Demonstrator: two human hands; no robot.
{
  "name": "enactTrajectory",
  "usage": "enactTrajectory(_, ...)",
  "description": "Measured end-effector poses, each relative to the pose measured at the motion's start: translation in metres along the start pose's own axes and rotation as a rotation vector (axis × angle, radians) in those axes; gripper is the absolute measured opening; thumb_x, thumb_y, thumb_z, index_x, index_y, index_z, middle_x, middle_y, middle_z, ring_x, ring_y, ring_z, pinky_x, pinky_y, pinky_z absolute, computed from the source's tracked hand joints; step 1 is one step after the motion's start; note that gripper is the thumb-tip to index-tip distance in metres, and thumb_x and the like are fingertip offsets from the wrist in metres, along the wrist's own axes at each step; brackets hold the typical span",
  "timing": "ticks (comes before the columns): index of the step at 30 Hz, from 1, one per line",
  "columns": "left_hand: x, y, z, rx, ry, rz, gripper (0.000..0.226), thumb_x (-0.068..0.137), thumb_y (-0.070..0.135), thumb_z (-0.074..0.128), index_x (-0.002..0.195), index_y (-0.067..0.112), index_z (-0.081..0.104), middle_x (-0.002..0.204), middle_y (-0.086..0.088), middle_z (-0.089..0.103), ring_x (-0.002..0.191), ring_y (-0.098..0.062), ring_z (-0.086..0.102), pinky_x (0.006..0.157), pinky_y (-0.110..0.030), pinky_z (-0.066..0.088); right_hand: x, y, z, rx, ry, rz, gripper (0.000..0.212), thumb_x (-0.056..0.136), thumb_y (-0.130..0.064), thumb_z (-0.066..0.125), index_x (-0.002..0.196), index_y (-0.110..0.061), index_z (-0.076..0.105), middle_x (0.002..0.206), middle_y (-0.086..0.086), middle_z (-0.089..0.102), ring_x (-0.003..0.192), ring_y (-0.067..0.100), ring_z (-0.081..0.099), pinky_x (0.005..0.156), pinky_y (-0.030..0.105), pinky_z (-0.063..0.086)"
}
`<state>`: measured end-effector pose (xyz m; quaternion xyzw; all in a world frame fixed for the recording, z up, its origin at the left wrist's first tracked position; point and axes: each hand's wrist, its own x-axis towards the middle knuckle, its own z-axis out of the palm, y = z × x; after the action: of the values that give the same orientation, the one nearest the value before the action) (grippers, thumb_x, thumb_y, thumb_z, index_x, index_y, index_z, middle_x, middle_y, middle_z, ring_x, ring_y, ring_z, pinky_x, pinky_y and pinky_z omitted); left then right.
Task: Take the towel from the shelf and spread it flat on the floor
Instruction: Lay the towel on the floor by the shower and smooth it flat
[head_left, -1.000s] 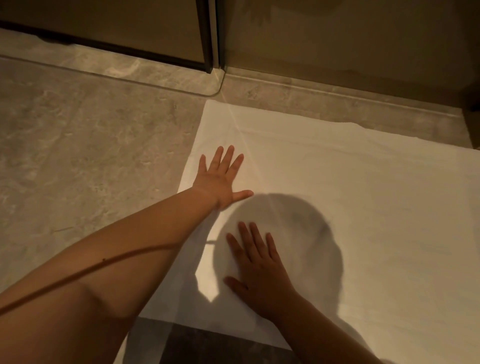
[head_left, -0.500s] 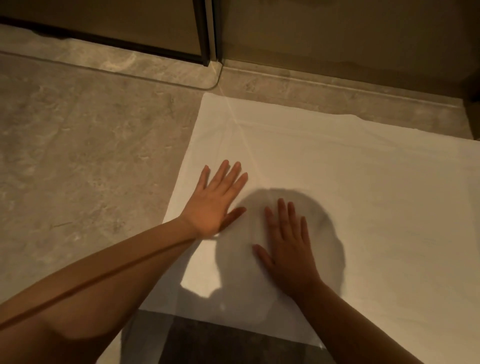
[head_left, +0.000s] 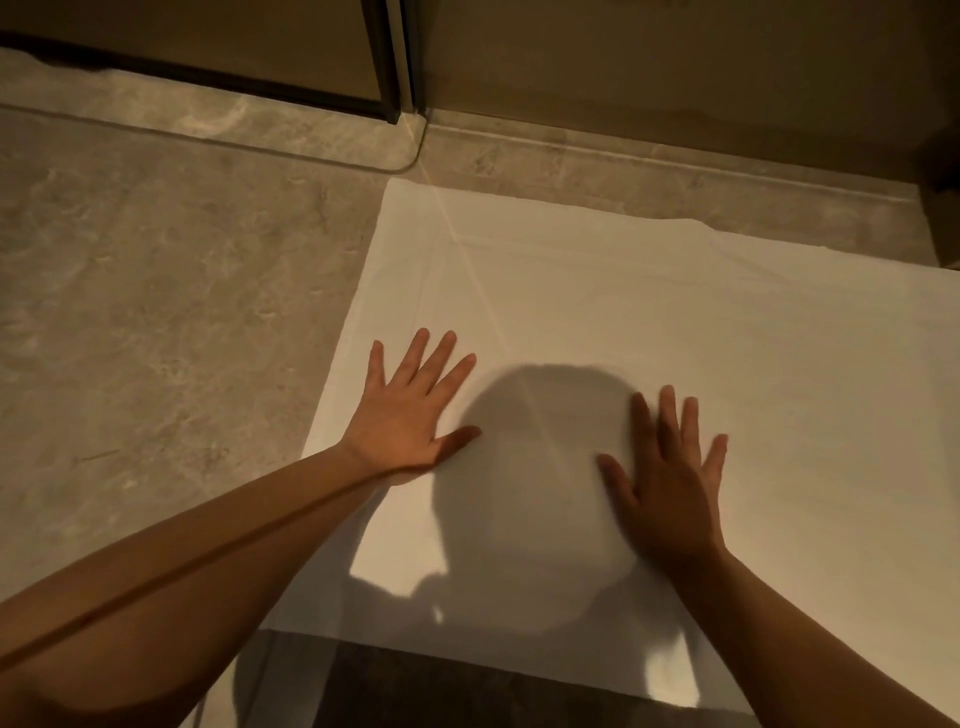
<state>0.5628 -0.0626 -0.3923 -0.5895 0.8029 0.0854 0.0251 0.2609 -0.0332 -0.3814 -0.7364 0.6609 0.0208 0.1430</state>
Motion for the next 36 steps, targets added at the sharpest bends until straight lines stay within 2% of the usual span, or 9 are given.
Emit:
enactTrajectory(4, 0.023, 0.025, -0.012, -0.077, 0.082, 0.032, 0.069, 0.092, 0.059, 0.020, 0.149, 0.021, 0.018, 0.158, -0.006, 0.012, 0.145, -0.025, 0.002, 0.112, -0.056, 0.000, 0.034, -0.026, 0.000, 0.032, 0.050, -0.118, 0.073, 0.094, -0.061, 0.019, 0.152, -0.025, -0.008, 0.160, 0.006, -0.012, 0.146, 0.023, -0.017, 0.117, 0.051, -0.005)
enactTrajectory(8, 0.056, 0.047, -0.017, -0.164, 0.086, -0.057, 0.065, 0.092, 0.054, 0.012, 0.149, 0.021, 0.014, 0.159, -0.007, 0.007, 0.145, -0.027, -0.004, 0.114, -0.053, -0.003, 0.088, -0.043, -0.007, 0.020, 0.066, -0.202, 0.061, 0.098, -0.048, 0.025, 0.153, -0.024, 0.009, 0.161, 0.009, 0.000, 0.147, 0.029, -0.007, 0.117, 0.054, 0.001)
enactTrajectory(11, 0.063, 0.045, -0.007, -0.128, 0.074, -0.103, 0.065, 0.092, 0.056, 0.016, 0.149, 0.025, 0.013, 0.159, -0.004, 0.005, 0.145, -0.028, -0.005, 0.114, -0.055, -0.004, 0.116, -0.022, -0.015, 0.047, 0.074, -0.111, 0.057, 0.099, -0.046, 0.027, 0.151, -0.025, 0.018, 0.160, 0.011, 0.010, 0.147, 0.032, 0.002, 0.117, 0.056, 0.006)
enactTrajectory(16, 0.063, 0.042, 0.000, -0.086, 0.087, -0.091, 0.067, 0.090, 0.059, 0.018, 0.148, 0.026, 0.016, 0.159, -0.002, 0.009, 0.144, -0.029, -0.001, 0.113, -0.057, -0.001, 0.150, 0.023, -0.026, -0.049, 0.067, -0.099, 0.061, 0.097, -0.057, 0.016, 0.152, -0.033, 0.005, 0.162, 0.000, -0.001, 0.147, 0.022, -0.008, 0.117, 0.049, -0.006)
enactTrajectory(25, 0.064, 0.043, -0.005, -0.060, 0.049, -0.119, 0.069, 0.089, 0.063, 0.014, 0.149, 0.030, 0.008, 0.159, -0.002, 0.004, 0.145, -0.028, -0.005, 0.113, -0.056, -0.003, 0.211, 0.076, -0.052, -0.079, 0.018, 0.098, 0.068, 0.091, -0.067, 0.013, 0.151, -0.038, -0.002, 0.161, -0.003, -0.011, 0.146, 0.023, -0.017, 0.113, 0.056, -0.010)
enactTrajectory(30, 0.062, 0.045, -0.011, -0.070, 0.032, -0.121, 0.069, 0.089, 0.062, 0.016, 0.149, 0.029, 0.008, 0.159, -0.002, 0.004, 0.144, -0.028, -0.006, 0.113, -0.056, -0.003, 0.217, 0.075, -0.056, -0.058, 0.027, 0.127, 0.071, 0.091, -0.069, 0.013, 0.151, -0.036, -0.003, 0.160, 0.001, -0.016, 0.145, 0.027, -0.019, 0.113, 0.060, -0.010)
enactTrajectory(32, 0.062, 0.045, -0.011, -0.070, 0.029, -0.118, 0.070, 0.089, 0.063, 0.015, 0.149, 0.029, 0.007, 0.159, -0.002, 0.003, 0.144, -0.027, -0.007, 0.113, -0.056, -0.004, 0.202, 0.065, -0.059, 0.029, 0.103, 0.086, 0.068, 0.094, -0.063, 0.016, 0.152, -0.032, -0.001, 0.160, 0.004, -0.016, 0.145, 0.026, -0.020, 0.114, 0.059, -0.009)
enactTrajectory(34, 0.062, 0.045, -0.010, -0.070, 0.025, -0.116, 0.070, 0.089, 0.063, 0.015, 0.149, 0.030, 0.006, 0.159, -0.002, 0.002, 0.144, -0.027, -0.008, 0.113, -0.056, -0.004, 0.169, 0.047, -0.055, 0.140, 0.193, -0.052, 0.065, 0.097, -0.055, 0.024, 0.153, -0.027, 0.005, 0.161, 0.007, -0.010, 0.146, 0.025, -0.016, 0.115, 0.057, -0.006)
enactTrajectory(36, 0.063, 0.046, -0.006, -0.047, 0.025, -0.120, 0.069, 0.089, 0.064, 0.013, 0.149, 0.031, 0.003, 0.158, -0.001, 0.001, 0.144, -0.026, -0.009, 0.113, -0.056, -0.004, 0.121, 0.031, -0.039, 0.139, 0.189, -0.208, 0.067, 0.096, -0.053, 0.030, 0.153, -0.023, 0.011, 0.161, 0.010, -0.002, 0.147, 0.028, -0.009, 0.116, 0.053, -0.004)
